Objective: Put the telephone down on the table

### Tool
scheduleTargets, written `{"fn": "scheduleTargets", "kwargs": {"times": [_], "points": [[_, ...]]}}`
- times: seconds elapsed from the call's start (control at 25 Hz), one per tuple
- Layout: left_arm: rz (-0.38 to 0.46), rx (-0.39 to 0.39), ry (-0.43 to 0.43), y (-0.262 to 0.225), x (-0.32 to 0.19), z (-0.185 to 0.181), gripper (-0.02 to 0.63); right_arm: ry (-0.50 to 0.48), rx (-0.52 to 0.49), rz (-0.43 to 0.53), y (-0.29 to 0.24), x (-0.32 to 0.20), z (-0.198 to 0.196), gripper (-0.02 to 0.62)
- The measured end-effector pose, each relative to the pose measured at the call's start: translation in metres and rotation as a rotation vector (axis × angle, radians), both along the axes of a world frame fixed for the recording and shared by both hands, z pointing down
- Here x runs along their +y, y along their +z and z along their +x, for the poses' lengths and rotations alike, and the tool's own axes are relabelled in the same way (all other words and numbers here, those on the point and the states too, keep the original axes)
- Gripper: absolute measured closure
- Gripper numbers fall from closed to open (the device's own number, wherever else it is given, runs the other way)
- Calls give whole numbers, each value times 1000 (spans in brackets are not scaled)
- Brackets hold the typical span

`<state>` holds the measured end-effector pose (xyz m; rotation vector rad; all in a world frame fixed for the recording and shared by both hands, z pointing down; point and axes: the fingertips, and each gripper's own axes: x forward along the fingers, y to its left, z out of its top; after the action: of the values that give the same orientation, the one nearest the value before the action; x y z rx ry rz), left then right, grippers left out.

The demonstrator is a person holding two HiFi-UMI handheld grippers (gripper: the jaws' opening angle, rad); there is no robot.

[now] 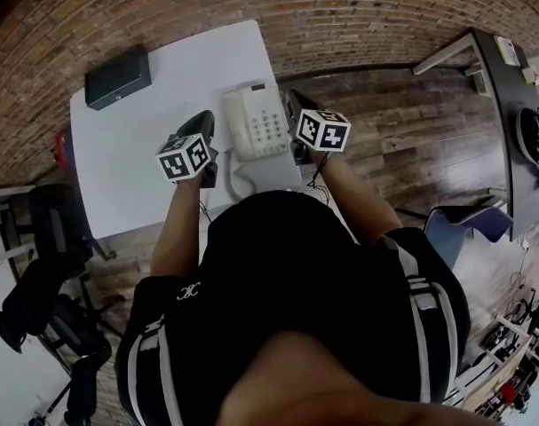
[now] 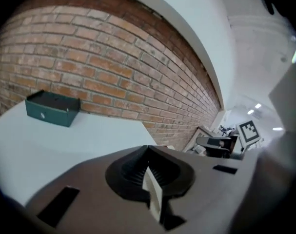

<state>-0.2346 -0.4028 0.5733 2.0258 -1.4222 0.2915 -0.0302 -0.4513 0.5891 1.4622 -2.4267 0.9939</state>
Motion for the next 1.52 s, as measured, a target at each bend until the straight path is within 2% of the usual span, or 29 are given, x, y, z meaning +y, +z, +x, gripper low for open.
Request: {"fn": "scheduleTargets", "kwargs": {"times": [0.08, 0.2, 0.32, 0.48, 0.56, 0.64, 0.8, 1.08, 1.52], "points": [[68, -79, -35, -24, -4, -4, 603, 35, 35, 98, -28, -5, 4, 595], [180, -157, -83, -67, -8, -7, 604, 73, 88, 201, -67, -9, 6, 597], [280, -191, -126, -110, -4, -8, 604, 67, 125, 310, -107, -5, 1, 597], [399, -248, -150, -165, 8, -6, 604, 42, 239, 572, -173, 13, -9, 597], [445, -244, -161, -184, 12, -3, 603, 27, 241, 643, -194, 23, -15, 597], [460, -223, -168, -190, 14, -1, 604, 15, 206, 649, -202, 29, -19, 597], [436, -206, -161, -180, 19, 3, 604, 2, 177, 619, -197, 33, -24, 597], [449, -269, -140, -180, 24, 10, 603, 10, 161, 593, -193, 37, -19, 597], [445, -245, -148, -183, 21, 13, 604, -17, 154, 587, -189, 37, -20, 597]]}}
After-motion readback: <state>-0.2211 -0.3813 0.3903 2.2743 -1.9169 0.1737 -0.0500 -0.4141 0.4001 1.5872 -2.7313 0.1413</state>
